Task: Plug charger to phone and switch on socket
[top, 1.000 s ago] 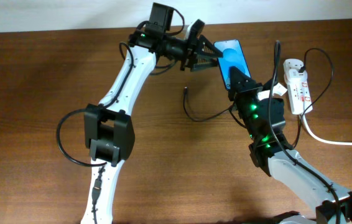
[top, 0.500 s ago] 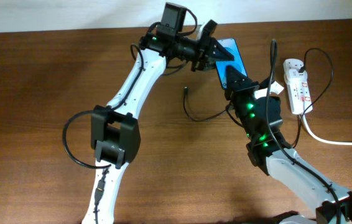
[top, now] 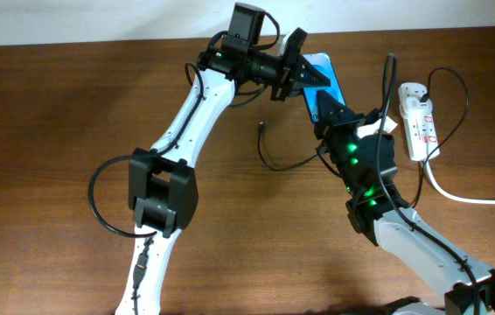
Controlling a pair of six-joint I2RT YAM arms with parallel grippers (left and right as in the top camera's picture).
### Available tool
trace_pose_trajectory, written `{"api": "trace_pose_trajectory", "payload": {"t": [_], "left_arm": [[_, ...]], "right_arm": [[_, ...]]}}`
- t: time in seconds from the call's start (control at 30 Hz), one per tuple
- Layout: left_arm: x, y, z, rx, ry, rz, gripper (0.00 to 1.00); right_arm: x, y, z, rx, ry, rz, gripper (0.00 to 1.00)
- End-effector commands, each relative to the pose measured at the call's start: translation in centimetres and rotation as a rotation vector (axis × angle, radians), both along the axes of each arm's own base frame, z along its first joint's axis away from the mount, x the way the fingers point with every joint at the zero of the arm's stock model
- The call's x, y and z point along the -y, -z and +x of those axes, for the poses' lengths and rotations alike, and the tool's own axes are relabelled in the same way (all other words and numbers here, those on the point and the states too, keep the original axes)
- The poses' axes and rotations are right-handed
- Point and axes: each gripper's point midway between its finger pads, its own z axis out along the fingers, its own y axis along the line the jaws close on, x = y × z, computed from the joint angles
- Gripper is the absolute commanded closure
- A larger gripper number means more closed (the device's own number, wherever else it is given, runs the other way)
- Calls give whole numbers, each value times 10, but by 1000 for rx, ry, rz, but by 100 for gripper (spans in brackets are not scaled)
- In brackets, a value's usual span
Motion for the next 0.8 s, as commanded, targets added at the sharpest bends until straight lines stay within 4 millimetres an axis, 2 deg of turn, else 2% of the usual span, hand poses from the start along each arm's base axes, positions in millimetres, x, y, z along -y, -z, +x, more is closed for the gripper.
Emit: {"api": "trace_pose_trajectory", "payload": {"t": [0.0, 0.1, 0.2, 0.27, 0.33, 0.4, 0.43, 0.47, 0.53, 0.67, 0.77], "left_arm": [[2, -11, 3, 23, -44, 22, 100], [1, -12, 6, 28, -52, 20, 100], [-1, -9, 11, 34, -77, 35, 100], [-5, -9, 14, 34, -84, 35, 100], [-9, -9, 18, 34, -95, 36, 100], [-17, -8, 25, 37, -119, 41, 100], [-22, -7, 31, 39, -137, 47, 100], [-32, -7, 38, 39, -157, 47, 100], [-45, -7, 48, 45, -183, 47, 100], [-89, -9, 71, 85, -234, 28, 100], [-128, -15, 85, 132, -257, -9, 100]], "right_arm": [[-10, -12, 1, 52, -39, -79, 91], [-10, -12, 1, 52, -38, -79, 86], [-8, -13, 1, 53, -29, -78, 68], [-8, -14, 1, 57, -29, -77, 67], [-8, -16, 1, 66, -28, -75, 59], [-8, -16, 1, 68, -28, -74, 31], [-8, -16, 1, 67, -28, -74, 6], [-8, -16, 1, 67, -28, -74, 2], [-8, -16, 1, 67, -29, -75, 2], [-15, -14, -1, 60, -71, -77, 2], [-21, 6, -4, -12, -112, -115, 2]]}}
